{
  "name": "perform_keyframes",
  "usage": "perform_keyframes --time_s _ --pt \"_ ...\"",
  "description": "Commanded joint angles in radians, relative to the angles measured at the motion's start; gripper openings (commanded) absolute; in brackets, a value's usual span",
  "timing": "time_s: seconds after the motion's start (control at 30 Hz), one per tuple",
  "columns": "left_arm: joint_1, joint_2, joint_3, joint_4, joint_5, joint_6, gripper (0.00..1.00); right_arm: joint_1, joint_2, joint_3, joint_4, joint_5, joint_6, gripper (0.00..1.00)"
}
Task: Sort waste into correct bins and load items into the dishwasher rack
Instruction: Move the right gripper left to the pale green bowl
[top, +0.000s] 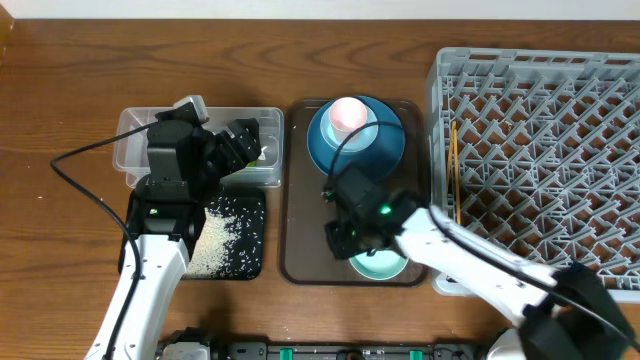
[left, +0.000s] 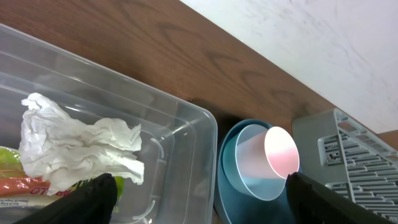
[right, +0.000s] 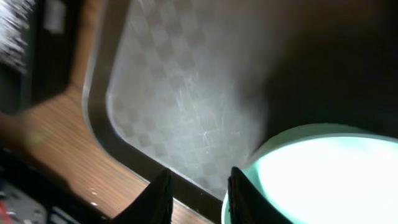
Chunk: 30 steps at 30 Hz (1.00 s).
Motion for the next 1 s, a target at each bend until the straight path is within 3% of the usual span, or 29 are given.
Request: perform_keyframes --time_s 0.0,0.4,0.63,0.97 --pt "0.000 -0.007 -0.001 -0.002 -0.006 0.014 0.89 0.028 0.040 -0.011 -0.002 0.025 0.013 0.26" --pt "0.000 -0.007 -0.001 -0.002 -0.006 0.013 0.89 0.024 0.055 0.004 -0.006 0.024 0.008 0.25" --pt "0.000 -0.007 -0.001 -0.002 -0.006 0.014 0.89 0.010 0.022 0.104 -0.125 0.029 0.005 0.28" --pt "0.000 -0.007 -0.001 -0.002 -0.006 0.014 0.90 0.008 -0.001 0.112 -0.216 0.139 -0.014 0.27"
